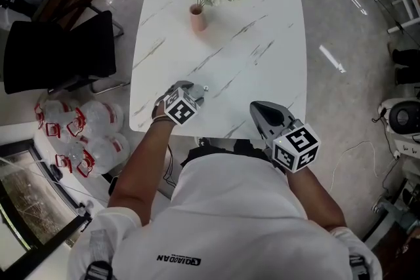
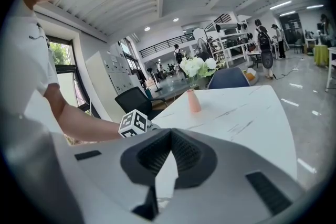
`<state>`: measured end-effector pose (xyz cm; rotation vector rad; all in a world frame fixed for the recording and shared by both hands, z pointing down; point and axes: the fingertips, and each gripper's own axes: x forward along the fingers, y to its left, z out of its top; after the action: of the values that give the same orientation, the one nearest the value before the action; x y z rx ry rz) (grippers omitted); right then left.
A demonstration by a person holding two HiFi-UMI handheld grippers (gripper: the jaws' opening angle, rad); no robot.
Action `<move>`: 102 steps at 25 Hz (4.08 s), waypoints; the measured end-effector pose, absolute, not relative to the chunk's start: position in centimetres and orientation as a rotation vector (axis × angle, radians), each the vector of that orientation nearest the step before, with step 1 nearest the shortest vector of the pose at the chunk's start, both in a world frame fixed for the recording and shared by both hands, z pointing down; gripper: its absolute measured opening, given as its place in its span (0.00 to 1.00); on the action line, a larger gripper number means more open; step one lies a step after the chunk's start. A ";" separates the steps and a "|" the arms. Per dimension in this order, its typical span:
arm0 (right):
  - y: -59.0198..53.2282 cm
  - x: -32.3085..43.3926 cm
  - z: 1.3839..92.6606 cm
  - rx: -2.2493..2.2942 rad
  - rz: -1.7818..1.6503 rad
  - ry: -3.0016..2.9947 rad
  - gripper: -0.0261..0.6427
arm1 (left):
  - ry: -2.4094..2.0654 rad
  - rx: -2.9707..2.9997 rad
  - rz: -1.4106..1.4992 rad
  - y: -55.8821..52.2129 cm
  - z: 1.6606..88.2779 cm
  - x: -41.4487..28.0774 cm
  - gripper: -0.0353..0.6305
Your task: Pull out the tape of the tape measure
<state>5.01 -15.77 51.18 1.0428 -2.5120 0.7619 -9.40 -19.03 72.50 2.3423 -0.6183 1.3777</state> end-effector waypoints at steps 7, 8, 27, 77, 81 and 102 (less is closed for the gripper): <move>-15.6 5.5 50.9 1.074 0.760 -2.512 0.05 | -0.598 2.303 1.348 -19.1 72.4 -9.4 0.39; -15.7 5.5 50.8 1.078 0.758 -2.514 0.05 | -0.599 2.303 1.359 -19.1 72.4 -9.4 0.39; -18.2 6.5 44.6 1.177 0.551 -2.627 0.05 | -0.911 2.604 1.178 -21.8 57.6 -7.1 0.39; -20.7 6.7 31.5 1.281 0.281 -2.877 0.11 | -1.397 3.063 0.912 -19.8 34.0 -8.4 0.39; -20.6 6.6 31.9 1.274 0.289 -2.872 0.11 | -1.380 3.051 0.907 -19.9 34.4 -8.4 0.39; -19.3 0.0 32.7 0.958 0.488 -2.991 0.11 | -1.237 3.124 0.959 -18.7 36.2 -4.5 0.39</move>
<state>-0.02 -19.28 32.66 0.9576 -2.9909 0.4879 -4.53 -18.75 36.17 3.1235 -1.2366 0.9595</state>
